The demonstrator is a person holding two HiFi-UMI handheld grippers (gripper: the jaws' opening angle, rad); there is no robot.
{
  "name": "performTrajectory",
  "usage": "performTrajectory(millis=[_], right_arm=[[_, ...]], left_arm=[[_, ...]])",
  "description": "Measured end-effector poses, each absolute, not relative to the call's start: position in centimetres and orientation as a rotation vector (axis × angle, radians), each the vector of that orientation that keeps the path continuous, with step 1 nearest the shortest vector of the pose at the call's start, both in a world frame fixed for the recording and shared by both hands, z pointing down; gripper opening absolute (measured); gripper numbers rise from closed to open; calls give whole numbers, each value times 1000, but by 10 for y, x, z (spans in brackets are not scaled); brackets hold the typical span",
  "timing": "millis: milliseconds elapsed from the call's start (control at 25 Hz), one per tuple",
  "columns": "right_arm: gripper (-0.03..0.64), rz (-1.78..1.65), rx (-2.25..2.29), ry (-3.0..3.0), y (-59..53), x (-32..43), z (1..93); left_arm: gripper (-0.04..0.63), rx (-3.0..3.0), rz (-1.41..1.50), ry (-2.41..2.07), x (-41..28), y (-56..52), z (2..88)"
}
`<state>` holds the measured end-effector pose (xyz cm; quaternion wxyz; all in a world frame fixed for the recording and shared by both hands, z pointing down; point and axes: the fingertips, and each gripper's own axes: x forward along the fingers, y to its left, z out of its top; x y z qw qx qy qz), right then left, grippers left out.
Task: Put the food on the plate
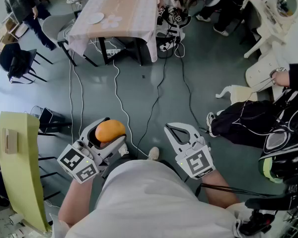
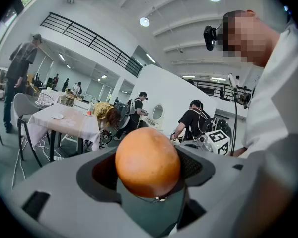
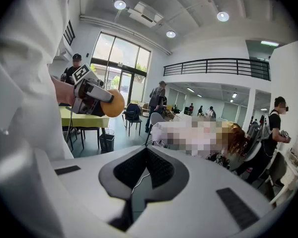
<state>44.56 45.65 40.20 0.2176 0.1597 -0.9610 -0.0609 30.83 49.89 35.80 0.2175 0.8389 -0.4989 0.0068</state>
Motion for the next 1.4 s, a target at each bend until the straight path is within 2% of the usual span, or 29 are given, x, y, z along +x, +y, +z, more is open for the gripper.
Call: performTrajectory(millis=[320, 640, 680, 760, 800, 1120, 1400], right_arm=[[11, -191, 398, -2625, 440, 413, 416], [18, -161, 509, -2639, 377, 339, 407], [39, -155, 528, -2638, 369, 325, 403], [144, -150, 561, -2640, 353, 293, 395], [156, -165, 571, -2634, 344, 276, 392], [161, -220, 563, -2628, 293, 151, 374], [161, -196, 451, -2607, 230, 102, 389]], left_arm=[[344, 2290, -5, -1431, 271, 495, 362], [344, 2347, -56, -1332, 205, 413, 370], [344, 2363, -68, -1316, 193, 403, 367], [344, 2388, -89, -1291, 166, 386, 359], [344, 2393, -99, -1283, 151, 379, 356], [344, 2329, -96, -1277, 31, 330, 363], [344, 2264, -116, -1363, -23, 262, 373]])
